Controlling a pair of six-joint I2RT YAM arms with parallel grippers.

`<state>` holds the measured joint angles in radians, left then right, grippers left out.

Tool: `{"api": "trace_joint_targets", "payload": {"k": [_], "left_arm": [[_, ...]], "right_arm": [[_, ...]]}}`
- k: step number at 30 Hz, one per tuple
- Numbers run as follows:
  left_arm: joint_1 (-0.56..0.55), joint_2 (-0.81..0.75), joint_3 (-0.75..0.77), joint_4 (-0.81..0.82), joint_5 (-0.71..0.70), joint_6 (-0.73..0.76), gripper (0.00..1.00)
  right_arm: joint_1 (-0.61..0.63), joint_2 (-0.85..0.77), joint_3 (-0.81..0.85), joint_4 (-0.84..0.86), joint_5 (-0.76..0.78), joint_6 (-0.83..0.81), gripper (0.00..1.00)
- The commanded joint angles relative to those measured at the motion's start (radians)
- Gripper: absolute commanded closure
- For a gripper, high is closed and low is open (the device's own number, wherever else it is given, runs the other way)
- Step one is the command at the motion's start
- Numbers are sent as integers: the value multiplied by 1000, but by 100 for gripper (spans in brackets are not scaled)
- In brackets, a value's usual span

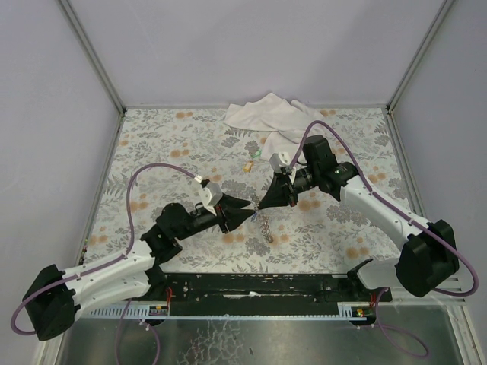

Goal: Remove the keys from the keyring
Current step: Remove the key from the keyring.

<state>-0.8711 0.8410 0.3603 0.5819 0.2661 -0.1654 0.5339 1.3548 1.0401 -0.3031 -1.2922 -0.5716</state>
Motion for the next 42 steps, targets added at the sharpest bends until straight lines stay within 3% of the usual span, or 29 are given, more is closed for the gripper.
{"api": "trace_joint_targets", "payload": {"k": [1,11,29,33,36,42], "left_arm": [[-5,23,17,121,7,28,67],[-5,69,23,137,46,26,77],[-5,104,41,163,66,26,82],[-6,102,45,159,66,27,87],[-5,99,50,150,69,33,100],[-6,74,76,42,43,61,100]], "right_arm": [[-2,-13,31,17,-54,-13,100],[-3,-14,32,17,-56,-14,100],[-3,-11,28,24,-57,-10,100],[-2,-11,27,24,-58,-9,100],[-2,-10,25,25,-58,-8,100],[-1,-7,20,29,-41,-4,98]]}}
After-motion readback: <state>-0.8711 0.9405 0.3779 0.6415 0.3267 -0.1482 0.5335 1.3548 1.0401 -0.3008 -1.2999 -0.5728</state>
